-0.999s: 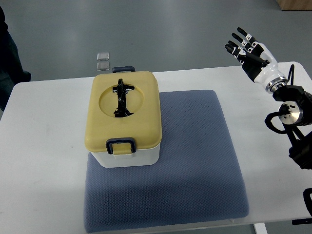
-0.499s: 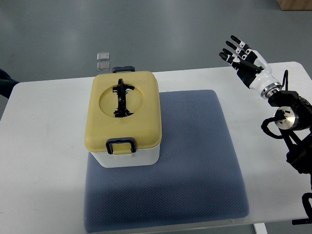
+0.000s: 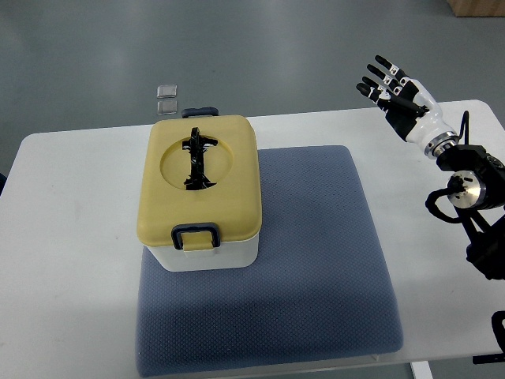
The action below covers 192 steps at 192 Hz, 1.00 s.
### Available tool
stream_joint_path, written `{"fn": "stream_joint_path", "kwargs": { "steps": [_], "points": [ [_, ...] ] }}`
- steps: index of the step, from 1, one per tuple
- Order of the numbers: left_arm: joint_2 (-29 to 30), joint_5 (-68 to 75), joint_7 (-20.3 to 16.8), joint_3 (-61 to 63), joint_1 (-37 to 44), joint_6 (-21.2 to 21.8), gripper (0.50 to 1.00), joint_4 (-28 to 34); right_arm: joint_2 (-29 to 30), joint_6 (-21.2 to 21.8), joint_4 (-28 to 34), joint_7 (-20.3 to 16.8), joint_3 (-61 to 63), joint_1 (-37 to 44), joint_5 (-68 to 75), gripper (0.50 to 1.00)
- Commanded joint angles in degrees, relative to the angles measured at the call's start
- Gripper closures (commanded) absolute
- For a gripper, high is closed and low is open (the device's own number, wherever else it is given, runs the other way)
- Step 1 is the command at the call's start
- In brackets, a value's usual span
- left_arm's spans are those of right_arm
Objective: Open white storage box with right hand
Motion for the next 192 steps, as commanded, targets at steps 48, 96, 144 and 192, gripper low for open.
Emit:
{"fn": "stream_joint_path", "kwargs": {
  "steps": [48,96,144,192],
  "points": [
    [0.00,0.00,0.00,0.00,0.00,0.00,0.500,0.00,-0.96,0.09,0.53,0.09,-2.79,0.60,-0.10,0.576],
    [0.00,0.00,0.00,0.00,0.00,0.00,0.500,0.00,-6.32,0.09,0.70,4.04,-12.11,3.15,0.25,0.576],
    [0.00,0.00,0.00,0.00,0.00,0.00,0.500,0.00,-14.14,0.18,0.79,13.09,-34.17,13.61,0.43,0.579],
    [0.00,0.00,0.00,0.00,0.00,0.00,0.500,0.00,-18.45,0.27,0.88,24.26,-64.58,36.02,0.16,0.579]
  ]
}}
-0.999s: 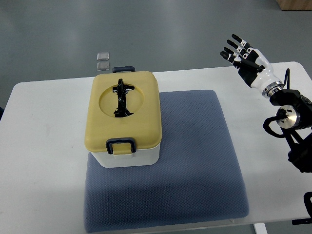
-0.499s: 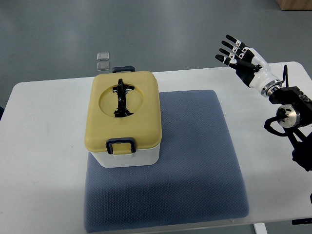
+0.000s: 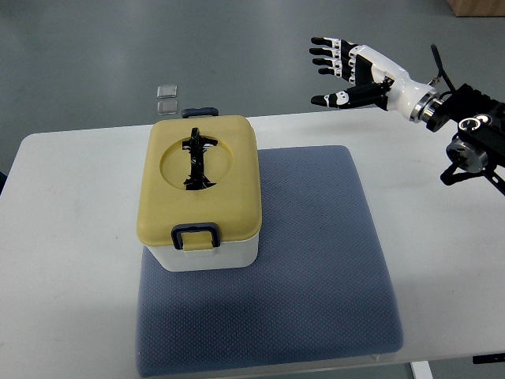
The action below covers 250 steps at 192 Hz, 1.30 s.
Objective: Open white storage box with right hand
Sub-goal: 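Reach the right hand over the yellow lid toward its black handle, then lower the right hand and grasp the black handle on the lid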
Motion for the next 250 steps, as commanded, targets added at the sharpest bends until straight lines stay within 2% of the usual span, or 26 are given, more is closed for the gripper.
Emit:
{"fn": "stream_joint_path", "kwargs": {
  "steps": [1,14,24,25,45,62,119,154,195,220,250],
  "points": [
    [0.00,0.00,0.00,0.00,0.00,0.00,0.500,0.00,-1.19,0.03,0.06,5.38,-14.24,10.77,-0.04,0.579],
    [0.00,0.00,-0.08,0.00,0.00,0.00,0.500,0.00,-1.46,-0.06,0.41,9.60,-23.21,18.24,-0.04,0.579],
    [0.00,0.00,-0.09,0.00,0.00,0.00,0.500,0.00,-1.46,-0.06,0.41,9.61,-23.22,18.25,-0.04,0.579],
    [0.00,0.00,-0.09,0.00,0.00,0.00,0.500,0.00,-1.20,-0.06,0.76,10.60,-30.10,24.08,-0.04,0.581],
    [0.00,0.00,0.00,0.00,0.00,0.00,0.500,0.00,-0.05,-0.15,1.82,10.60,-40.01,32.49,-0.47,0.581],
    [0.00,0.00,0.00,0.00,0.00,0.00,0.500,0.00,3.19,-0.06,2.26,10.60,-45.72,38.20,-1.70,0.581],
    [0.00,0.00,0.00,0.00,0.00,0.00,0.500,0.00,11.28,-1.03,2.35,10.60,-53.55,47.96,-11.11,0.587],
    [0.00,0.00,0.00,0.00,0.00,0.00,0.500,0.00,16.21,-4.72,2.43,10.60,-58.47,54.72,-12.16,0.587],
    [0.00,0.00,0.00,0.00,0.00,0.00,0.500,0.00,21.83,-12.72,2.52,10.60,-63.74,59.12,-15.33,0.609],
    [0.00,0.00,0.00,0.00,0.00,0.00,0.500,0.00,24.73,-14.48,2.70,10.60,-64.18,59.91,-18.49,0.634],
    [0.00,0.00,0.00,0.00,0.00,0.00,0.500,0.00,25.17,-15.18,5.60,10.60,-64.18,61.05,-19.72,0.644]
  ]
}}
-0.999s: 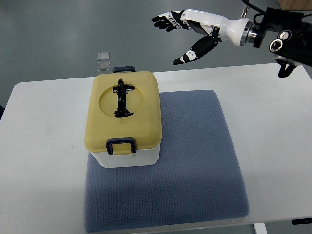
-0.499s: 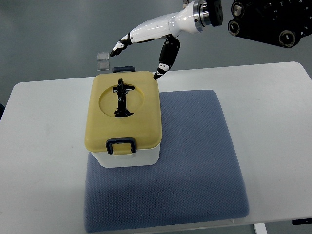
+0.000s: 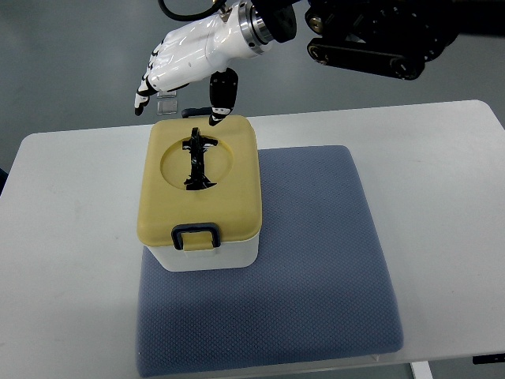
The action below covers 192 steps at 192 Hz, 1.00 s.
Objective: Open white storage box with right hand
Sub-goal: 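Lower the right hand and grasp the black handle on the lid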
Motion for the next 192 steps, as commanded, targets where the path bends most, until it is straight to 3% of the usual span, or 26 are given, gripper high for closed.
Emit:
{"fn": "stream_joint_path", "kwargs": {
  "steps": [1,32,120,192],
  "points": [
    [0.00,0.00,0.02,0.00,0.00,0.00,0.500,0.00,0.39,-0.35,2.24,-0.02,-0.01,1.03,-0.68,0.644],
    [0.00,0.00,0.02,0.00,0.00,0.00,0.500,0.00,0.39,-0.44,5.23,-0.02,-0.01,1.82,-0.85,0.654],
    [0.00,0.00,0.02,0.00,0.00,0.00,0.500,0.00,0.65,-1.32,5.23,-0.02,-0.72,-0.82,-7.80,0.671],
    [0.00,0.00,0.02,0.00,0.00,0.00,0.500,0.00,1.62,-3.42,2.07,-0.02,-2.21,-3.72,-9.82,0.750]
  ]
}}
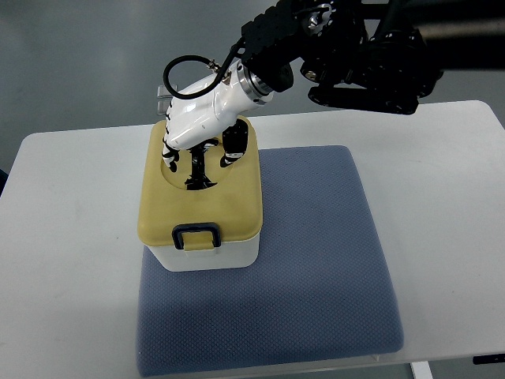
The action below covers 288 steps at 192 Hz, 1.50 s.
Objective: Open white storage box with right hand
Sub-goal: 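Lower the right hand and grasp the black handle on the lid, then lift the yellow lid off the box and carry it toward the right hand's side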
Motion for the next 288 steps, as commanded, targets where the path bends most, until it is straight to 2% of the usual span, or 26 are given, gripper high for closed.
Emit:
{"fn": "stream_joint_path", "kwargs": {
  "steps": [1,51,186,215,224,233,288],
  "points": [
    [0.00,0.00,0.01,0.00,0.00,0.00,0.500,0.00,0.28,-0.64,-0.76,0.00,-0.24,-0.44,-0.11,0.754],
    [0.00,0.00,0.01,0.00,0.00,0.00,0.500,0.00,0.55,-2.05,-1.20,0.00,-0.16,-1.14,-0.11,0.840],
    [0.00,0.00,0.01,0.00,0.00,0.00,0.500,0.00,1.07,-2.58,-2.34,0.00,-0.24,-2.37,0.15,0.918],
    [0.00,0.00,0.01,0.00,0.00,0.00,0.500,0.00,1.16,-2.58,-2.60,0.00,-0.33,-2.37,0.15,0.957],
    [0.00,0.00,0.01,0.00,0.00,0.00,0.500,0.00,1.16,-2.58,-2.60,0.00,-0.68,-2.37,0.06,0.991],
    [0.00,0.00,0.01,0.00,0.00,0.00,0.500,0.00,1.16,-2.66,-2.60,0.00,-0.68,-2.37,0.06,1.000],
    [0.00,0.00,0.01,0.00,0.00,0.00,0.500,0.00,1.16,-3.37,-2.60,0.00,-0.60,-2.37,0.06,1.000]
  ]
}}
